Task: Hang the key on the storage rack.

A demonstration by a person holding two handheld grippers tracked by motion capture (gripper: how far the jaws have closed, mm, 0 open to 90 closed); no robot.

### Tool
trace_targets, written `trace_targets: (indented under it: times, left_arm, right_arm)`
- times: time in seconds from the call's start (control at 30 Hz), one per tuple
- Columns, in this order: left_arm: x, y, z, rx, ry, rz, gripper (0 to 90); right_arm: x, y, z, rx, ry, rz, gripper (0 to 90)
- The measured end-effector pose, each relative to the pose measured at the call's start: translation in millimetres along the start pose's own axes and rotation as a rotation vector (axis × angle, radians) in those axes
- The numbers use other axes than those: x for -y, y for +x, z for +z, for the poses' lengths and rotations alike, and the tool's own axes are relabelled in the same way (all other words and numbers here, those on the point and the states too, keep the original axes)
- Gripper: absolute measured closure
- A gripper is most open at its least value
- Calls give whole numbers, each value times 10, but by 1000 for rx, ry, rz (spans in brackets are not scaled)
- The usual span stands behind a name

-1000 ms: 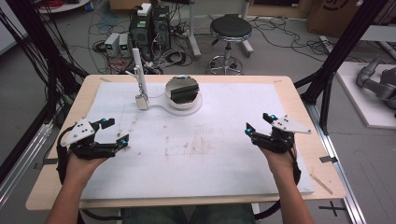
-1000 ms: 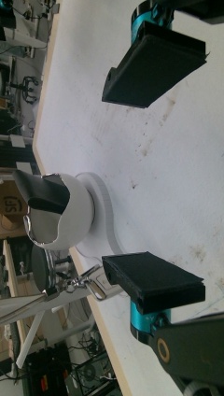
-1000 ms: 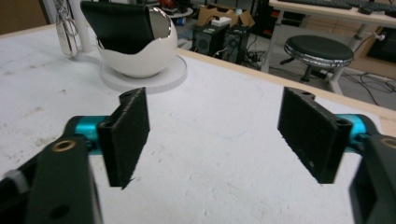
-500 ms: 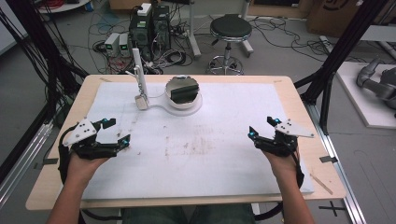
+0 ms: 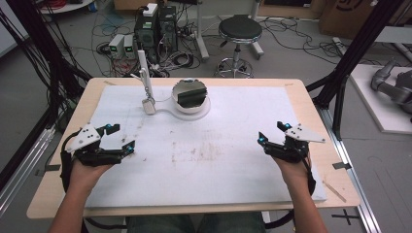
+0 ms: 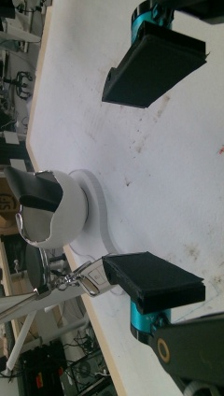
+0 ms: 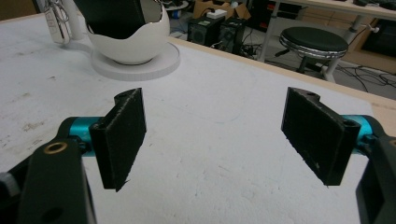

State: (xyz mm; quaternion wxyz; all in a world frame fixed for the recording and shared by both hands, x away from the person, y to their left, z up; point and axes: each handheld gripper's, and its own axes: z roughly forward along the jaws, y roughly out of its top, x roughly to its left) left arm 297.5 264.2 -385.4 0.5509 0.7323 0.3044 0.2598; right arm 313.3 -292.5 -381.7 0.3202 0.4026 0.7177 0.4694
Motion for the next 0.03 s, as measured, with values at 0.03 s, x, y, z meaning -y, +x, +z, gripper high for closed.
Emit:
trace_targets:
  times: [0.03]
  left_arm:
    - [2,5,0,-2,2,0,183]
  right_arm:
    - [-3,2,2,-1,-2,-2,226]
